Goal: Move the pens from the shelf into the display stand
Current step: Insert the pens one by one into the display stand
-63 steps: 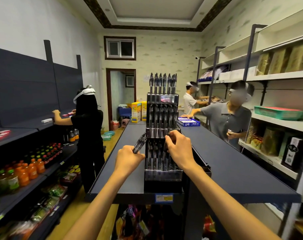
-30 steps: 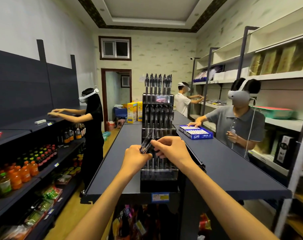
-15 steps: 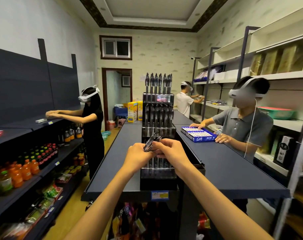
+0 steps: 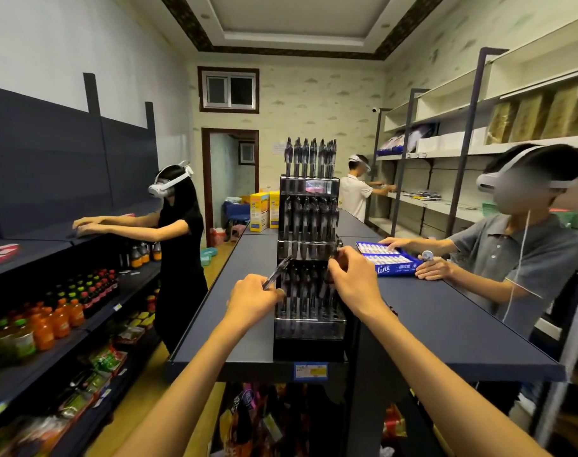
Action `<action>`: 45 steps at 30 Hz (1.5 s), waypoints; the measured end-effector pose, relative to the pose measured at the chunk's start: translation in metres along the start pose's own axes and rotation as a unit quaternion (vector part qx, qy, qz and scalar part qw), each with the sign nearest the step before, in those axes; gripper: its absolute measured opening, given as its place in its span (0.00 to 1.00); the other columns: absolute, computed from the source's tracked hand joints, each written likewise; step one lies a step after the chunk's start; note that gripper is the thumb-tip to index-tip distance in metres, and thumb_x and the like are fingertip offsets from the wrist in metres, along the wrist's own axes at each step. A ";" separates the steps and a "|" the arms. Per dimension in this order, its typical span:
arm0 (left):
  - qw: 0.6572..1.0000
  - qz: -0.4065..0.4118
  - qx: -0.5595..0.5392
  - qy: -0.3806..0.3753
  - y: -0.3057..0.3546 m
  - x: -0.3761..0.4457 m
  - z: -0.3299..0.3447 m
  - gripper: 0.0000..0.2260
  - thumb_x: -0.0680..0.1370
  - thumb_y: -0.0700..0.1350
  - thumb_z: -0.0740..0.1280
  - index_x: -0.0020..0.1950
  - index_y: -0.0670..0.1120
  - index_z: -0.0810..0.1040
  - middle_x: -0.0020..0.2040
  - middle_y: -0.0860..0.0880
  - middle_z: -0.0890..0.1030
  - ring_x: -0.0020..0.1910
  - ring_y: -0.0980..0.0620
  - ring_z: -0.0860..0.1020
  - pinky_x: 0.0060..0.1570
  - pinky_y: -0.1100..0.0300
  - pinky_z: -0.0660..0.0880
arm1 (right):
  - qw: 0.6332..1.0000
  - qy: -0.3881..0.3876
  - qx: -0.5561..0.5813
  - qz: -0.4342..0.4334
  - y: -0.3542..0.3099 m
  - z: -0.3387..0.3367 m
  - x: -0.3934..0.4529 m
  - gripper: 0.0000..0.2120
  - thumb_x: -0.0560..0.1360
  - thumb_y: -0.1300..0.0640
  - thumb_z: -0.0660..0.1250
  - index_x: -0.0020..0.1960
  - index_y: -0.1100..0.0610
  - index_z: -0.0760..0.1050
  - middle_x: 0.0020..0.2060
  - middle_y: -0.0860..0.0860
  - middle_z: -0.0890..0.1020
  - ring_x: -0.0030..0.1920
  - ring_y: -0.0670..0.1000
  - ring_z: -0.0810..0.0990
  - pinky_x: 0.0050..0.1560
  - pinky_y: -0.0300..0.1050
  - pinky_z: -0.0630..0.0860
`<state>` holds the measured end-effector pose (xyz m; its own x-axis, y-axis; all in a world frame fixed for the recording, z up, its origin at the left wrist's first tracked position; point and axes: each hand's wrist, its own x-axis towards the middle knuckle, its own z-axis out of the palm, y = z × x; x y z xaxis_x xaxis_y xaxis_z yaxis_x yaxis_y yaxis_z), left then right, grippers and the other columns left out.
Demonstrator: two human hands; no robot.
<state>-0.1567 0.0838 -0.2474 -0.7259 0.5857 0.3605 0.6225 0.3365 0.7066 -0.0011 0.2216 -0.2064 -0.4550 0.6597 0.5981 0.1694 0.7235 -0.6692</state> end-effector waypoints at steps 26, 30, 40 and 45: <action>1.000 0.006 -0.003 -0.026 0.018 -0.012 -0.003 0.19 0.73 0.46 0.69 0.23 0.52 0.70 0.19 0.56 0.67 0.27 0.52 0.68 0.31 0.59 0.63 | 0.976 -0.106 -0.189 0.005 0.004 0.012 -0.022 0.11 0.77 0.50 0.71 0.45 0.58 0.85 0.40 0.54 0.85 0.46 0.54 0.83 0.45 0.46 0.78; 1.000 0.003 0.009 -0.014 0.025 -0.011 -0.003 0.18 0.75 0.47 0.70 0.27 0.49 0.67 0.25 0.54 0.71 0.30 0.51 0.70 0.31 0.58 0.63 | 0.995 -0.092 -0.025 0.005 -0.013 0.002 -0.016 0.06 0.73 0.56 0.71 0.39 0.55 0.85 0.33 0.50 0.86 0.38 0.49 0.85 0.45 0.45 0.81; 0.993 0.051 0.107 -0.019 0.047 -0.023 0.005 0.04 0.77 0.51 0.67 0.45 0.52 0.76 0.41 0.49 0.81 0.42 0.46 0.80 0.36 0.56 0.69 | 0.958 -0.163 0.219 0.091 -0.025 0.003 -0.021 0.11 0.76 0.51 0.74 0.46 0.59 0.85 0.40 0.52 0.88 0.43 0.51 0.87 0.48 0.45 0.81; 0.993 0.038 0.114 -0.010 0.041 -0.023 -0.003 0.04 0.75 0.50 0.69 0.44 0.53 0.74 0.37 0.52 0.78 0.36 0.52 0.75 0.30 0.59 0.63 | 0.917 -0.131 0.344 0.154 -0.018 -0.002 -0.016 0.09 0.81 0.58 0.68 0.51 0.65 0.81 0.43 0.57 0.88 0.45 0.55 0.88 0.44 0.43 0.83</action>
<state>-0.1156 0.0826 -0.2251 -0.6697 0.6300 0.3932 0.7270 0.4479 0.5205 0.0047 0.1984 -0.2026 -0.6872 0.6752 0.2683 -0.2255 0.1528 -0.9622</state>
